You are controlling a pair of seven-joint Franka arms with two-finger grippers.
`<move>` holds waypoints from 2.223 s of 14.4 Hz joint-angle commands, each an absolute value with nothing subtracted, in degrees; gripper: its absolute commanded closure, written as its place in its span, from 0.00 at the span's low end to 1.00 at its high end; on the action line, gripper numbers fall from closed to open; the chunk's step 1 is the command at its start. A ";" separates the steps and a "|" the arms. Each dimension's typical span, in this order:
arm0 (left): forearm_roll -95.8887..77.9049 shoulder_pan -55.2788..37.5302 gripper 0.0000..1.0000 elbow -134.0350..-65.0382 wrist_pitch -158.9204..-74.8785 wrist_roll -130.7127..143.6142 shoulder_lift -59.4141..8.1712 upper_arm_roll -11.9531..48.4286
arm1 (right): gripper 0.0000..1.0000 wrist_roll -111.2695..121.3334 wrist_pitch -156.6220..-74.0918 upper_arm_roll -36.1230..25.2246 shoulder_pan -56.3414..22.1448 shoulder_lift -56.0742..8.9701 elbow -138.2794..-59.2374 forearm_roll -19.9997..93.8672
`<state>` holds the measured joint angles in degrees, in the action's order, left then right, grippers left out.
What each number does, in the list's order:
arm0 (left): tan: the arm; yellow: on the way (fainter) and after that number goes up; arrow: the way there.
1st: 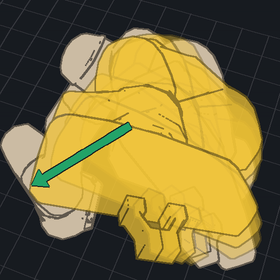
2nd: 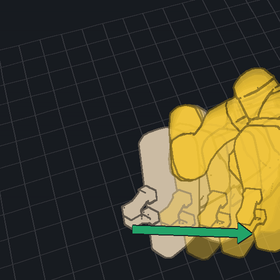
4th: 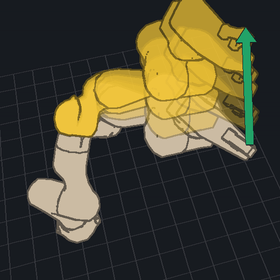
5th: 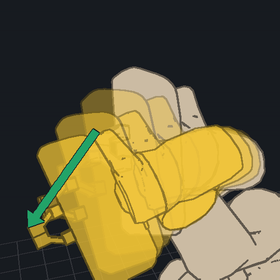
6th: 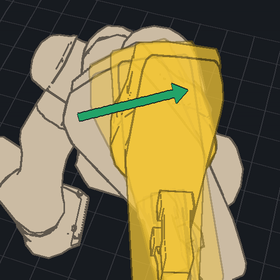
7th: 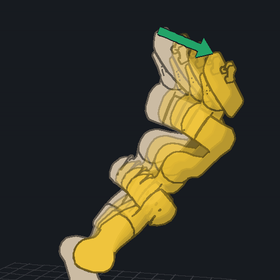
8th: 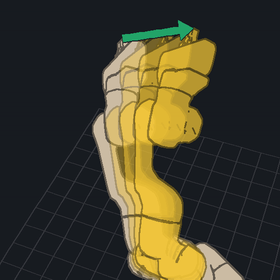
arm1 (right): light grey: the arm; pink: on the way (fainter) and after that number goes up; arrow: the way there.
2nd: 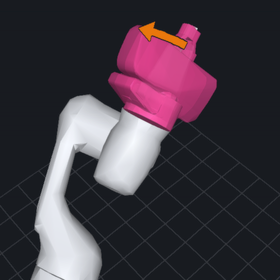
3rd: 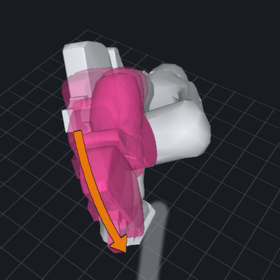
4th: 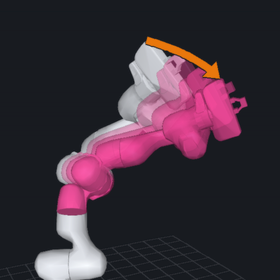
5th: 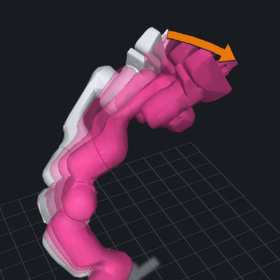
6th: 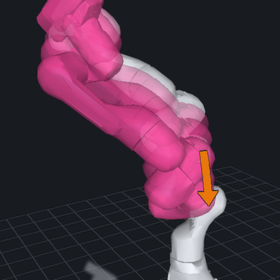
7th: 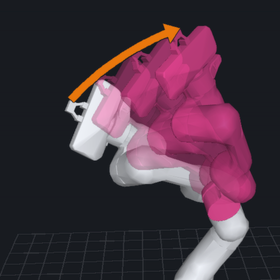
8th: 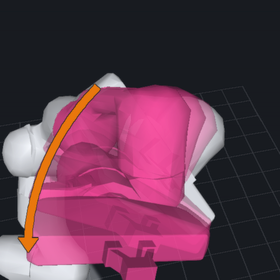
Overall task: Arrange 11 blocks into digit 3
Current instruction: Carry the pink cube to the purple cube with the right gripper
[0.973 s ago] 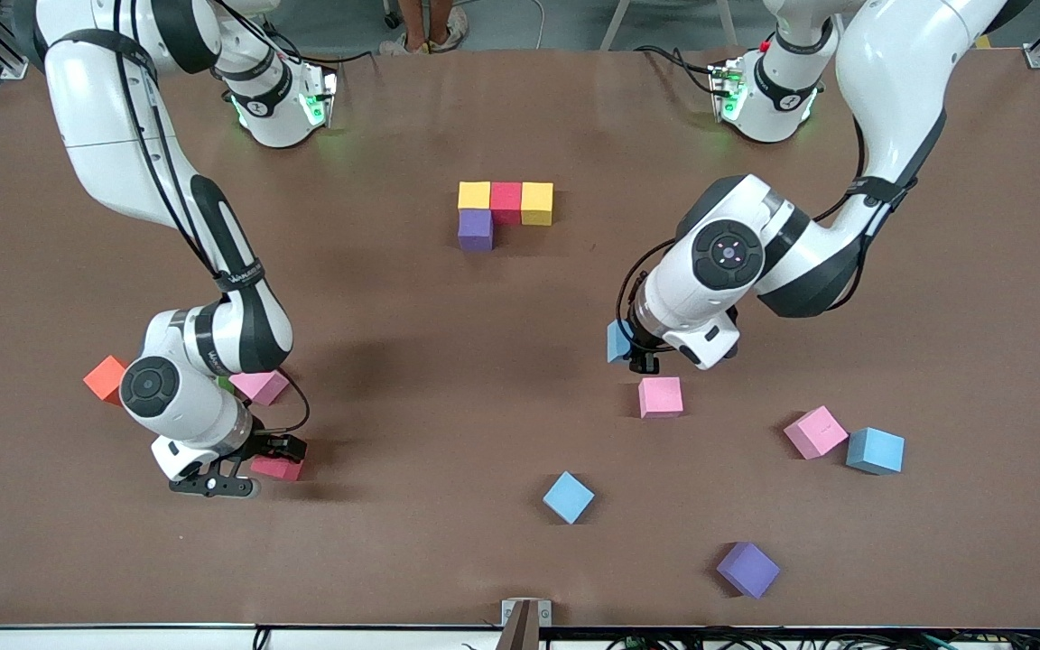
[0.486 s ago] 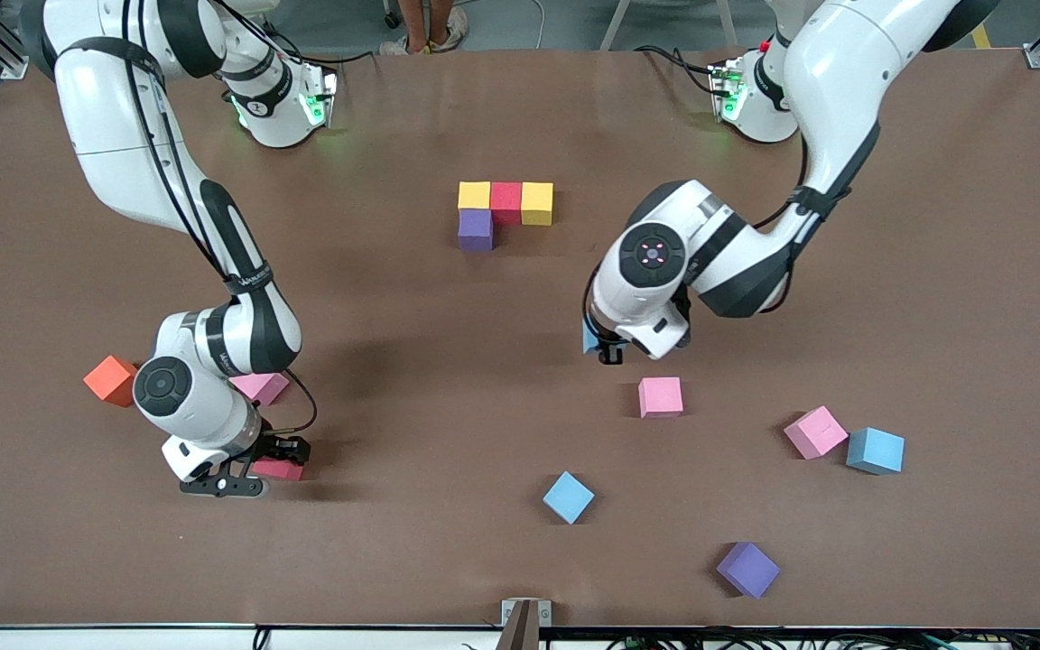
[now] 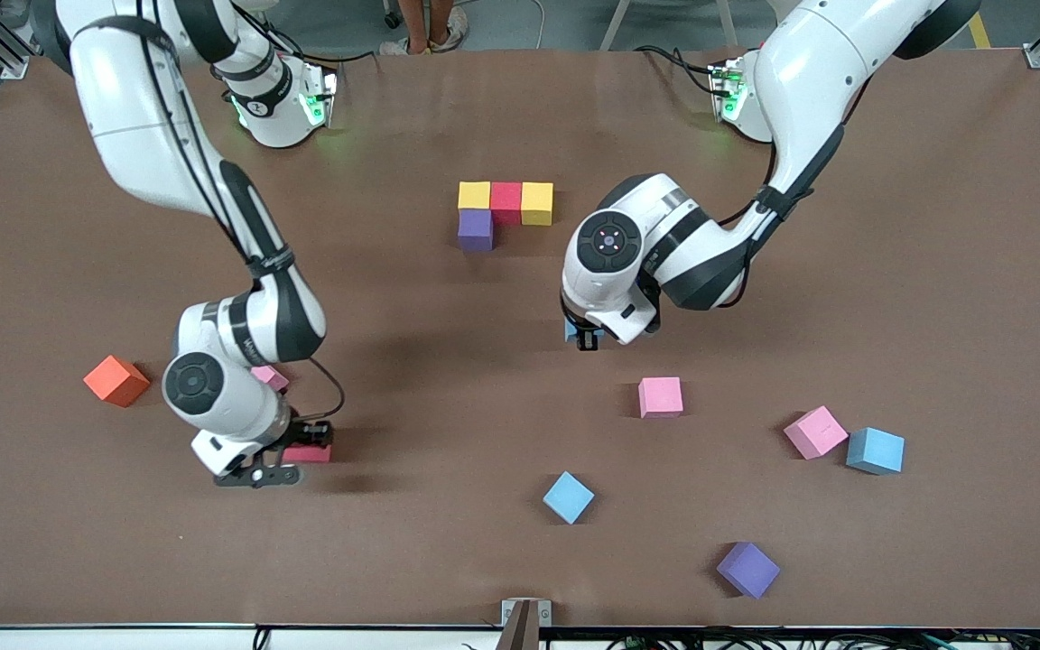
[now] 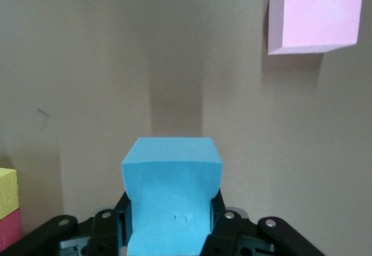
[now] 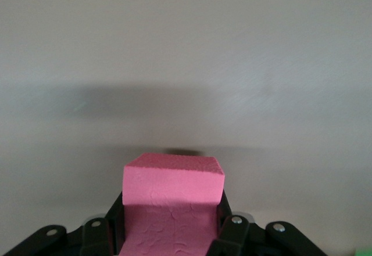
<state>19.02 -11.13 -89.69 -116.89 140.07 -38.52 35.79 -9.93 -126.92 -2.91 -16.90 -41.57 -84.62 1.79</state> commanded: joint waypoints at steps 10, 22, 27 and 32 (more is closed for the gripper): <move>24.17 -16.16 0.81 -91.58 -115.31 141.68 -38.67 35.51 | 0.74 -13.77 -139.31 -0.88 -32.94 -20.92 -117.94 14.15; 24.35 -18.19 0.82 -93.25 -116.46 141.60 -38.76 35.51 | 0.74 -24.07 -146.16 -0.97 -44.56 -19.33 -124.72 14.06; 24.70 -18.19 0.82 -95.45 -116.46 137.37 -38.23 35.59 | 0.74 -29.79 -147.47 -0.97 -47.02 -20.56 -124.80 14.06; 24.70 -17.93 0.82 -96.85 -116.46 134.04 -37.88 35.95 | 0.74 -31.03 -149.41 -0.97 -47.72 -20.74 -125.85 13.98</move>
<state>23.50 -18.02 -95.29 -116.04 135.15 -39.10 35.82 -30.64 -147.86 -0.53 -47.05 -21.48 -124.11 12.78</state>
